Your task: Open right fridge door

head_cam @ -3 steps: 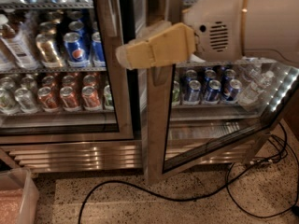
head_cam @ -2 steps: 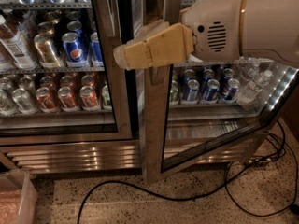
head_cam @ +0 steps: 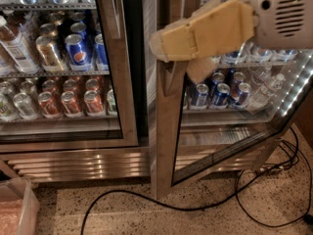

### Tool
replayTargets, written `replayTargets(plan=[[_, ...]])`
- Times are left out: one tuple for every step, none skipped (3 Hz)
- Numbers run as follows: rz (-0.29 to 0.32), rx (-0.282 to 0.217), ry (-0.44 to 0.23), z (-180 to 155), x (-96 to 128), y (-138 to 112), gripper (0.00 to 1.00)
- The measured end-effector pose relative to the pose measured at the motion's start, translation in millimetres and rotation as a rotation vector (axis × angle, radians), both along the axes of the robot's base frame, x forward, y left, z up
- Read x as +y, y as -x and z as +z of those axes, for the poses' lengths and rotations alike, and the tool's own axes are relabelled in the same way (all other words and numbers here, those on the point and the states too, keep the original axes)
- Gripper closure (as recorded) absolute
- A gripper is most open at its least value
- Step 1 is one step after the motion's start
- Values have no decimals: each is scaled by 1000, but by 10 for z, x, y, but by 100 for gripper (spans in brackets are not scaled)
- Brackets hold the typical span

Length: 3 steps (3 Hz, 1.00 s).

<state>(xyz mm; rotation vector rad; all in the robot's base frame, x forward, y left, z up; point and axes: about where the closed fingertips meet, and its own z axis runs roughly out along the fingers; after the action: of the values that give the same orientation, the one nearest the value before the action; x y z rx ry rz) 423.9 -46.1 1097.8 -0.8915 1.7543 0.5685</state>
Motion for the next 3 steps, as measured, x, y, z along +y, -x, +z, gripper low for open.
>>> replayTargets(plan=[[-90, -48, 77, 315, -194, 290, 0], [-90, -48, 77, 315, -194, 290, 0], [-90, -48, 77, 315, -194, 290, 0]])
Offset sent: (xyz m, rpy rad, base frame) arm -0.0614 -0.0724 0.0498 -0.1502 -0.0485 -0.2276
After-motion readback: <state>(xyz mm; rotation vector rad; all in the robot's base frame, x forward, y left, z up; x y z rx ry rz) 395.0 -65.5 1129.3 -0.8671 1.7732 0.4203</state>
